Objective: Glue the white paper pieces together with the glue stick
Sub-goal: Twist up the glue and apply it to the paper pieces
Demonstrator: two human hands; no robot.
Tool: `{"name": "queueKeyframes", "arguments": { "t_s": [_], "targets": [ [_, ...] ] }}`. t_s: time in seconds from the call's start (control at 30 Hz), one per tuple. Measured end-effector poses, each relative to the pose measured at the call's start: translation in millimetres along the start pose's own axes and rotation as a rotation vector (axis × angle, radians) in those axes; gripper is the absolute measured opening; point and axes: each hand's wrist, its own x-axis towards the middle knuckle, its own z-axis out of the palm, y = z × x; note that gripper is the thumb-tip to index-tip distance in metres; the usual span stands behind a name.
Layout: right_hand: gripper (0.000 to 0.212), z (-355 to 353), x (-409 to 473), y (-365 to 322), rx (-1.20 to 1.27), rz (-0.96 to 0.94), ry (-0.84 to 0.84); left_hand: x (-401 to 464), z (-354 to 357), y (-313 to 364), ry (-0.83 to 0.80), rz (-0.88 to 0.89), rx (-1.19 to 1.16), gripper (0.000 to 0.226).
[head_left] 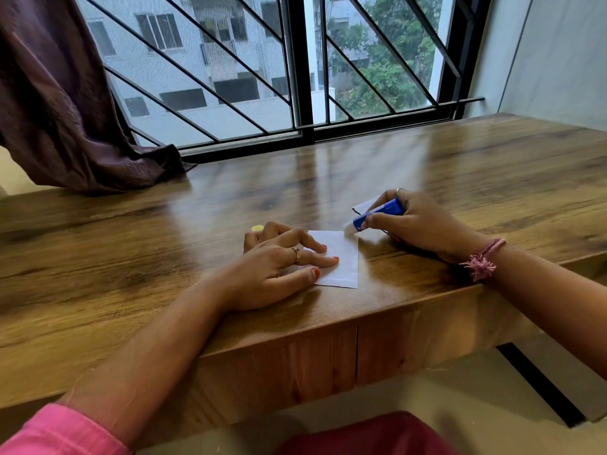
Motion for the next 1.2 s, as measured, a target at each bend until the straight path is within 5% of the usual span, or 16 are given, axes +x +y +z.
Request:
{"name": "queueKeyframes", "arguments": {
  "t_s": [0.5,1.2],
  "targets": [
    [0.009,-0.6,-0.3,0.9,0.069,0.021,0.082,0.6,2.5,-3.5,0.030,0.013,0.033,0.038],
    [0.012,-4.2,-8.6,-3.2,-0.042,-0.096,-0.015,1.9,3.0,-5.5,0.020,0.033,0.061,0.035]
  ]
}}
